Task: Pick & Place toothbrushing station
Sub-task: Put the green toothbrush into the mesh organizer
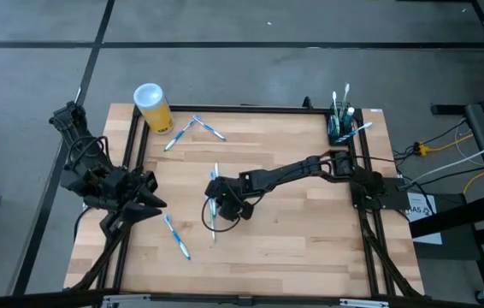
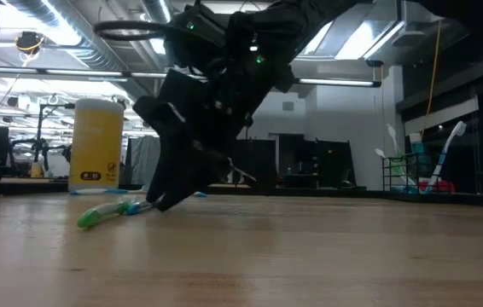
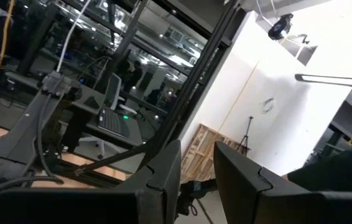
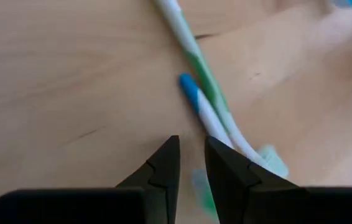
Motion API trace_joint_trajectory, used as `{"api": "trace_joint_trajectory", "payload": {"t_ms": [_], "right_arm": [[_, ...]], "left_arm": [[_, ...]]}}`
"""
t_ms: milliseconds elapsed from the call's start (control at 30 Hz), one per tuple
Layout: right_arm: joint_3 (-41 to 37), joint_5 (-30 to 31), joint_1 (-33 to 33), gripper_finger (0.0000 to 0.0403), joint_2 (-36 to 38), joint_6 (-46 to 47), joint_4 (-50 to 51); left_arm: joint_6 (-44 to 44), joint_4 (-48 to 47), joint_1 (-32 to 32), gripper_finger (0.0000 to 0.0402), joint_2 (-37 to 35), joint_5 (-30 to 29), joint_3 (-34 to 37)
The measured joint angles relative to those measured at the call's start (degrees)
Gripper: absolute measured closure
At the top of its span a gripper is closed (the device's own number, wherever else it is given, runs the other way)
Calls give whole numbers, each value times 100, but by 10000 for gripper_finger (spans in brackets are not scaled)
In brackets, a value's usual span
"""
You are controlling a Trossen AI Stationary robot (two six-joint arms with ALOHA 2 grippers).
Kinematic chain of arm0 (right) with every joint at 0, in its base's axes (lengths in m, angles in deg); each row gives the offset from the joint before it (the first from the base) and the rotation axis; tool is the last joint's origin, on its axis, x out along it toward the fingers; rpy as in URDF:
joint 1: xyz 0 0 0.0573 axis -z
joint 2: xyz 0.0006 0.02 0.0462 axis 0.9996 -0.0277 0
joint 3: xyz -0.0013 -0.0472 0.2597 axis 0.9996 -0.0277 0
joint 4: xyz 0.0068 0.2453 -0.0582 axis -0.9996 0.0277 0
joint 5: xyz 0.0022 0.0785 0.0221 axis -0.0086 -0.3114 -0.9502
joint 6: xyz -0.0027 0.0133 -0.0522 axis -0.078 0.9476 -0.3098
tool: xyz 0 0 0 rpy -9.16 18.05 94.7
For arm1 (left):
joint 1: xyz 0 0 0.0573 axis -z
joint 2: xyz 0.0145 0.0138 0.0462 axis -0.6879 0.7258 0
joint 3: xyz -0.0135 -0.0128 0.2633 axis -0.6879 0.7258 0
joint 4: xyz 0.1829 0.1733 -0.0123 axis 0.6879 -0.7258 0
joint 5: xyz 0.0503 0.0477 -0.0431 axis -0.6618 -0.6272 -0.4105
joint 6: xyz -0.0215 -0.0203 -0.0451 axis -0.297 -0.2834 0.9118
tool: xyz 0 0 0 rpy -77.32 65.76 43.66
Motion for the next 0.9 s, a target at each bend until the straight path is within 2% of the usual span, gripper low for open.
{"api": "trace_joint_trajectory", "payload": {"t_ms": [200, 367, 667, 900], "right_arm": [[2, 217, 147, 323, -2, 4, -159], [45, 968, 160, 323, 73, 242, -96], [68, 603, 204, 323, 644, 518, 208], [66, 405, 542, 323, 624, 71, 439]], "left_arm": [[-1, -1, 0, 311, 0, -63, 1], [-5, -1, 0, 311, 0, -65, -1], [-262, 1, 0, 311, 0, -112, -1], [-371, 51, 0, 311, 0, -176, -1]]}}
